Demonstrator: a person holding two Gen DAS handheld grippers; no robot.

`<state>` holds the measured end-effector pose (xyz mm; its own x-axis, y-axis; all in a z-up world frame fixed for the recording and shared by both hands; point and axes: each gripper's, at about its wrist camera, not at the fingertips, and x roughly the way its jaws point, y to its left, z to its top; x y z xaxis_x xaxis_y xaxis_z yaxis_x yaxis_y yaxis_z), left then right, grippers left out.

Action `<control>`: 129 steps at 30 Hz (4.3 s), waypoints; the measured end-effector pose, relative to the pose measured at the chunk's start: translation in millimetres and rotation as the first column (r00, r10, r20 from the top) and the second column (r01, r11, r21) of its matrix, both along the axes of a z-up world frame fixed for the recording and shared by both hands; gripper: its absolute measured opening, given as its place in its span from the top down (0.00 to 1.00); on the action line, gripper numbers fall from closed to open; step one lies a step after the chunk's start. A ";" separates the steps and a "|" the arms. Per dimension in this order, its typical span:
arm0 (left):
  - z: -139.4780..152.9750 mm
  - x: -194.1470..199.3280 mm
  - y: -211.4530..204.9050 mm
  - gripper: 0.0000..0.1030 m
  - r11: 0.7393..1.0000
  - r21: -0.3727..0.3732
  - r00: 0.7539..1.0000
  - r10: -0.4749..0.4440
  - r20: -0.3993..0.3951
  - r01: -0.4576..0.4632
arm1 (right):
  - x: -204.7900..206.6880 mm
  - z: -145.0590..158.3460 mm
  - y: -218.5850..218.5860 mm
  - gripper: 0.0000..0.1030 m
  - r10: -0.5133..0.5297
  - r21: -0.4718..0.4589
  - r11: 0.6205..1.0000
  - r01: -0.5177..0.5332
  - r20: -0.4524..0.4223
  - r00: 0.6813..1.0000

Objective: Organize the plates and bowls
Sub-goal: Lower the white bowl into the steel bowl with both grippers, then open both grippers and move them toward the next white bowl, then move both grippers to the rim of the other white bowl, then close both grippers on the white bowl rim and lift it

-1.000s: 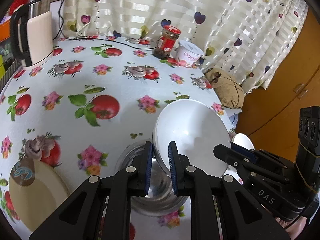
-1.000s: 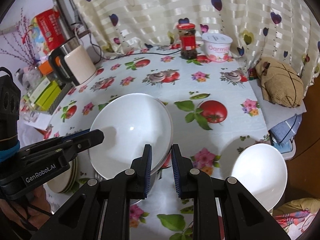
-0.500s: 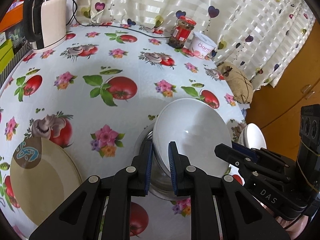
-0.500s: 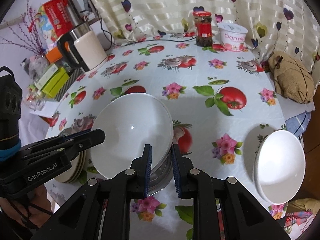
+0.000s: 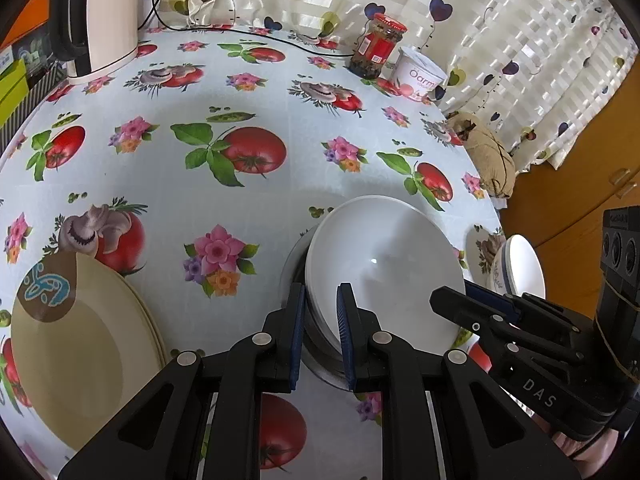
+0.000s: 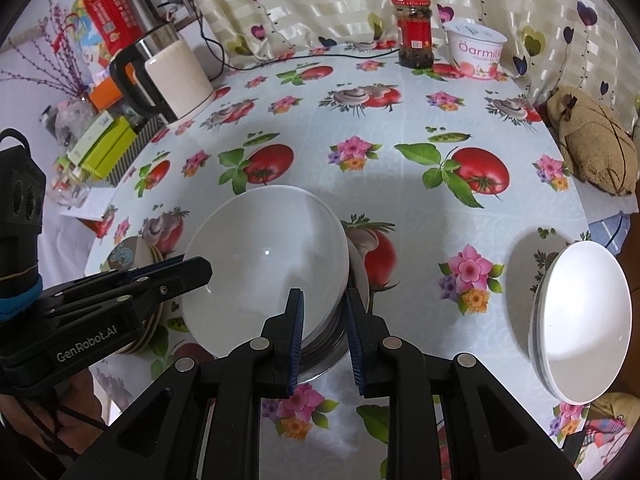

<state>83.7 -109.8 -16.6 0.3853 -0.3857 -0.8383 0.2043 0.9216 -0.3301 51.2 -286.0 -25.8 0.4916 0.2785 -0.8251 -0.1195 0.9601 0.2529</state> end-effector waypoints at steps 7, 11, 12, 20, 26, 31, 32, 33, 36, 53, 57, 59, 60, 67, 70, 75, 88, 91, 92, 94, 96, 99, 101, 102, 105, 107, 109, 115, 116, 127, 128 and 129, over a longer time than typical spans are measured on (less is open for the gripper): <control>-1.5 1.0 0.3 0.84 1.000 0.001 1.000 -0.001 0.001 0.001 | 1.6 -2.9 -0.4 0.79 0.004 0.006 1.000 -0.004 -0.006 1.000; -0.6 0.8 0.5 0.84 1.000 -0.003 1.000 0.000 0.005 0.000 | 2.3 -3.0 -0.6 0.76 0.007 0.014 1.000 -0.006 -0.009 1.000; 0.1 0.7 0.5 0.84 1.000 -0.003 1.000 0.000 0.007 0.000 | 2.1 -2.4 -0.3 0.76 0.008 0.014 1.000 -0.008 -0.007 1.000; 4.3 -0.1 7.7 0.84 1.000 -0.019 1.000 0.023 0.022 -0.022 | -0.6 4.3 -1.4 0.69 0.006 0.007 1.000 -0.006 0.018 1.000; 10.6 -3.8 8.6 0.84 0.999 -0.023 0.999 0.028 0.043 -0.027 | -5.7 11.6 -8.3 0.69 -0.008 0.009 1.000 0.008 0.037 0.999; 19.4 -8.1 8.3 0.84 0.999 -0.022 0.997 0.032 0.070 -0.030 | -11.4 17.9 -15.5 0.69 -0.021 0.010 1.000 0.020 0.052 0.998; 21.0 -8.5 8.2 0.84 0.999 -0.023 0.997 0.032 0.073 -0.030 | -12.3 18.8 -16.8 0.69 -0.024 0.010 1.000 0.024 0.054 0.998; 23.4 -9.8 7.5 0.84 0.999 -0.023 0.996 0.031 0.081 -0.029 | -13.9 20.1 -18.7 0.69 -0.028 0.010 1.000 0.027 0.058 0.998; 27.6 -12.1 4.9 0.84 0.999 -0.023 0.996 0.024 0.092 -0.022 | -16.9 23.1 -23.4 0.69 -0.037 0.012 0.999 0.036 0.064 0.997; 44.8 -20.7 -15.0 0.84 0.999 -0.026 0.991 -0.022 0.129 0.026 | -28.6 40.7 -39.6 0.66 -0.064 0.024 0.998 0.062 0.114 0.991; 47.2 -20.5 -22.7 0.84 0.999 -0.026 0.990 -0.042 0.134 0.045 | -32.0 43.6 -48.3 0.66 -0.083 0.024 0.996 0.081 0.122 0.989; 48.8 -20.8 -27.5 0.84 0.998 -0.027 0.989 -0.053 0.136 0.057 | -33.6 44.8 -52.4 0.66 -0.092 0.024 0.996 0.090 0.126 0.988; 50.0 -20.6 -30.5 0.84 0.998 -0.028 0.989 -0.060 0.138 0.064 | -34.5 45.5 -55.1 0.66 -0.098 0.025 0.995 0.096 0.127 0.987; 54.8 -17.6 -48.1 0.84 0.994 -0.028 0.984 -0.102 0.148 0.108 | -39.5 50.1 -72.9 0.66 -0.134 0.026 0.991 0.131 0.138 0.981; 55.1 -15.9 -57.2 0.84 0.992 -0.026 0.982 -0.122 0.146 0.127 | -41.4 52.1 -80.7 0.65 -0.148 0.027 0.989 0.146 0.142 0.979; 56.0 -13.5 -72.4 0.84 0.988 -0.018 0.978 -0.152 0.146 0.156 | -43.2 53.2 -93.8 0.64 -0.177 0.032 0.984 0.174 0.146 0.973; 54.1 -10.0 -117.2 0.84 0.971 -0.012 0.963 -0.235 0.135 0.239 | -51.8 49.0 -140.2 0.62 -0.275 0.042 0.962 0.271 0.146 0.950; 52.6 -9.5 -127.6 0.84 0.968 -0.012 0.960 -0.249 0.131 0.252 | -55.6 47.5 -151.2 0.62 -0.299 0.046 0.954 0.295 0.145 0.943; 51.4 -9.4 -131.8 0.84 0.966 -0.013 0.958 -0.256 0.129 0.260 | -56.6 46.7 -154.7 0.62 -0.307 0.046 0.952 0.303 0.145 0.941; 49.4 -9.3 -137.3 0.84 0.963 -0.017 0.956 -0.265 0.123 0.269 | -58.7 44.8 -161.5 0.62 -0.321 0.047 0.947 0.317 0.141 0.937; 47.0 -8.9 -143.8 0.84 0.959 -0.024 0.954 -0.277 0.114 0.281 | -60.5 43.2 -167.6 0.62 -0.335 0.050 0.942 0.331 0.138 0.932; 44.9 -8.7 -152.9 0.83 0.954 -0.034 0.950 -0.294 0.107 0.299 | -62.2 41.7 -174.9 0.62 -0.351 0.052 0.936 0.347 0.137 0.926; 43.5 -8.3 -159.0 0.82 0.950 -0.042 0.947 -0.304 0.102 0.309 | -64.0 39.9 -179.3 0.62 -0.363 0.052 0.932 0.359 0.135 0.922; 43.0 -8.2 -161.5 0.82 0.949 -0.044 0.946 -0.307 0.101 0.312 | -64.7 38.8 -181.5 0.62 -0.370 0.052 0.929 0.366 0.132 0.920; 39.2 -7.4 -168.9 0.76 0.945 -0.055 0.944 -0.317 0.095 0.323 | -65.5 35.1 -187.1 0.62 -0.385 0.049 0.923 0.382 0.126 0.914; 35.2 -6.6 -172.6 0.73 0.942 -0.069 0.943 -0.322 0.080 0.328 | -66.3 31.3 -191.4 0.62 -0.397 0.047 0.918 0.394 0.119 0.910; 30.0 -6.0 -177.7 0.73 0.938 -0.083 0.941 -0.332 0.062 0.336 | -67.1 28.0 -194.6 0.62 -0.407 0.048 0.914 0.404 0.113 0.907; 18.6 -7.7 -188.2 0.72 0.933 -0.085 0.937 -0.347 0.032 0.348 | -68.8 16.1 -202.7 0.62 -0.427 0.048 0.904 0.425 0.091 0.899; 17.0 -7.5 -189.8 0.72 0.933 -0.085 0.937 -0.348 0.029 0.349 | -68.7 14.4 -203.4 0.62 -0.429 0.046 0.903 0.427 0.088 0.899; 1.7 -6.5 -200.5 0.72 0.934 -0.070 0.936 -0.351 0.007 0.350 | -66.3 -1.3 -208.7 0.69 -0.432 0.050 0.901 0.430 0.058 0.900; 1.0 -6.4 -202.0 0.72 0.933 -0.068 0.936 -0.353 0.007 0.353 | -66.2 -2.7 -208.9 0.71 -0.432 0.051 0.901 0.430 0.056 0.900; 0.2 -6.4 -203.5 0.72 0.933 -0.064 0.935 -0.356 0.007 0.355 | -66.0 -4.3 -209.5 0.71 -0.432 0.053 0.901 0.430 0.053 0.900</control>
